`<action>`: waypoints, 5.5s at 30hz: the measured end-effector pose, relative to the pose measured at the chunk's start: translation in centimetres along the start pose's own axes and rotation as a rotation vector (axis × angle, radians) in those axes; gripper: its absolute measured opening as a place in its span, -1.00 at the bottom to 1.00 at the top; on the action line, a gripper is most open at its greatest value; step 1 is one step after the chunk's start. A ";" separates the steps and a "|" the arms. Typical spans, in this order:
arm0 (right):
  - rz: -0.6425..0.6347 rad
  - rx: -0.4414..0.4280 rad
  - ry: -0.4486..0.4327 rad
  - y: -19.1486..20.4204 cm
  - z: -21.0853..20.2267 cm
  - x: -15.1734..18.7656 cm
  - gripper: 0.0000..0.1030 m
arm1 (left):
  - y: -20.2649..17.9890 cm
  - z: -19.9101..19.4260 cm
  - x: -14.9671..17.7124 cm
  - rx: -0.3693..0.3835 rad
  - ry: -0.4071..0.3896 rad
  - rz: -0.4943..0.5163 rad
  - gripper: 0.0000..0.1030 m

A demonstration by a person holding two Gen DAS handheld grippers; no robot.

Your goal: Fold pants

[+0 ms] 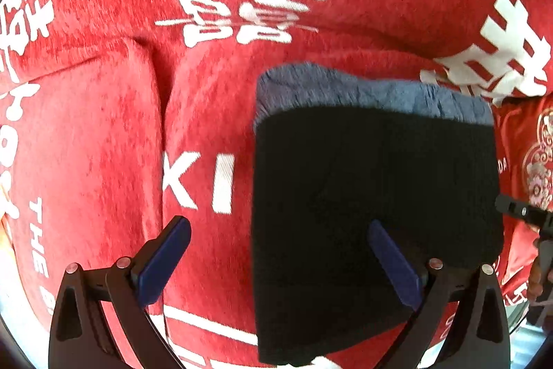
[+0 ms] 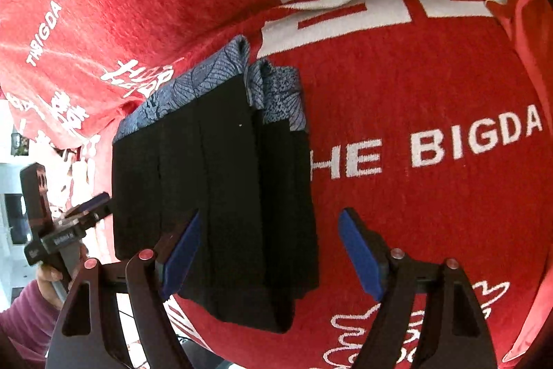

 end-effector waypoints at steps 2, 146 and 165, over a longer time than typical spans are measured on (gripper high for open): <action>-0.004 -0.007 0.007 -0.1 0.3 0.0 0.60 | 0.5 0.3 -0.7 0.005 0.003 -0.007 1.00; -0.051 0.334 -0.122 23.5 -12.6 18.6 1.00 | 4.5 -24.4 18.4 -0.146 -0.139 0.192 1.00; -0.108 0.328 -0.061 20.7 -14.4 17.8 1.00 | 0.7 -25.6 19.2 -0.193 -0.163 0.133 1.00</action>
Point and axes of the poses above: each gripper's, at about its wrist camera, not at the fingertips, and z roughly the way its jaws point, y to its left, x to its underside, the point moved 2 cm from there along z, roughly the way its jaws point, and after that the axes turned 2 degrees about -z, right-handed, at the moved point
